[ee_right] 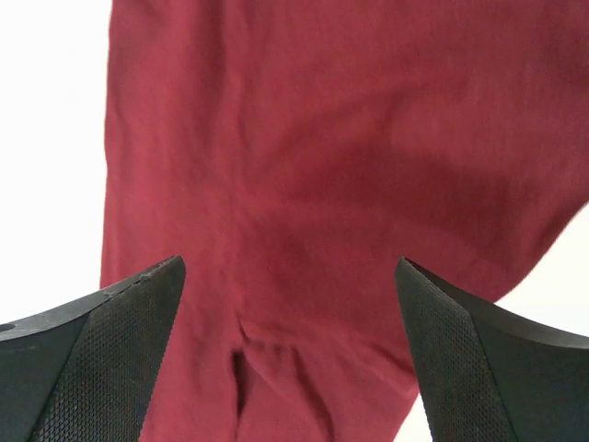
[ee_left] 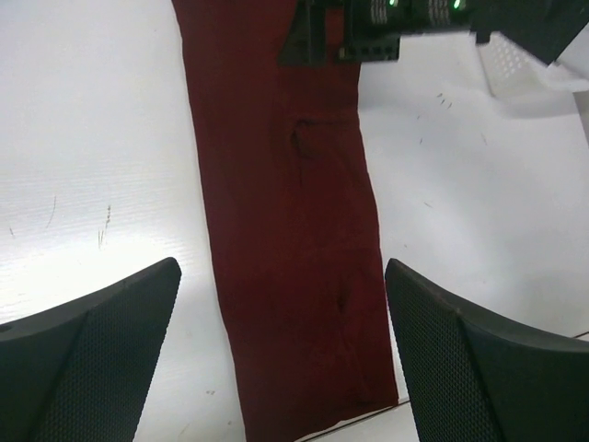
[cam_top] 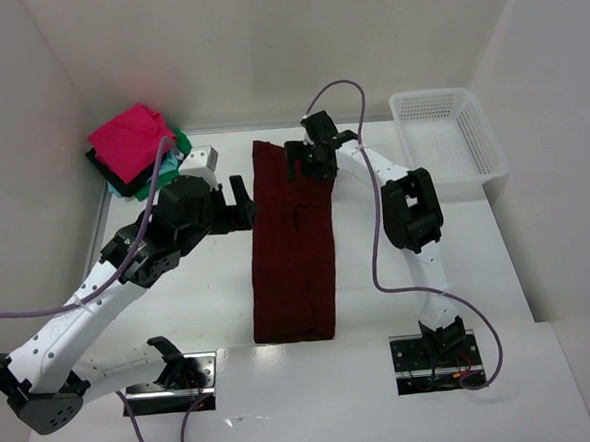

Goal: Fold and stack the t-shirts
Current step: Rotate the tshirt 90 degrees

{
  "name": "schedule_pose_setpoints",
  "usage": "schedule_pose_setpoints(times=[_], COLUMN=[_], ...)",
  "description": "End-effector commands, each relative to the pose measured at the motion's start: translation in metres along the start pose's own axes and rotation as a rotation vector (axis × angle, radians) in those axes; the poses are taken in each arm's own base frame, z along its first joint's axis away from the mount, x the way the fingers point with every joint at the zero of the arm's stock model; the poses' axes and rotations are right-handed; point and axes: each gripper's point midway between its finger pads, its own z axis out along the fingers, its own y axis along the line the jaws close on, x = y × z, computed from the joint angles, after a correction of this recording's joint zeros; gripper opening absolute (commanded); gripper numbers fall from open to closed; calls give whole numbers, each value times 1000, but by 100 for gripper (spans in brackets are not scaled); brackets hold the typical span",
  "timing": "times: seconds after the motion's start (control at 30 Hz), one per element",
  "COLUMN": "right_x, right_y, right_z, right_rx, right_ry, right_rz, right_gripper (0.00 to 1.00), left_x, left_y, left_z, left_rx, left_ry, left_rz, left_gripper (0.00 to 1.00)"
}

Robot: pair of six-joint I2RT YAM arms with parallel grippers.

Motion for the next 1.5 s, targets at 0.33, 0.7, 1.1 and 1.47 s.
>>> schedule_pose_setpoints(times=[0.33, 0.7, 1.1, 1.47], right_x=[-12, -3, -54, -84], right_y=[21, -1, -38, -52], right_z=[45, 88, 86, 99], right_rx=[11, 108, 111, -93], right_ry=[8, 49, -63, -136], right_rz=[-40, -37, 26, 79], right_gripper=[100, 100, 100, 100], left_x=[-4, -23, 5, 32], left_y=[10, 10, -1, -6], left_z=[-14, -24, 14, 31], left_rx=[-16, -19, -19, 24], left_ry=[-35, -67, 99, 219], left_rz=[-18, 15, 85, 49], left_gripper=[100, 100, 100, 100])
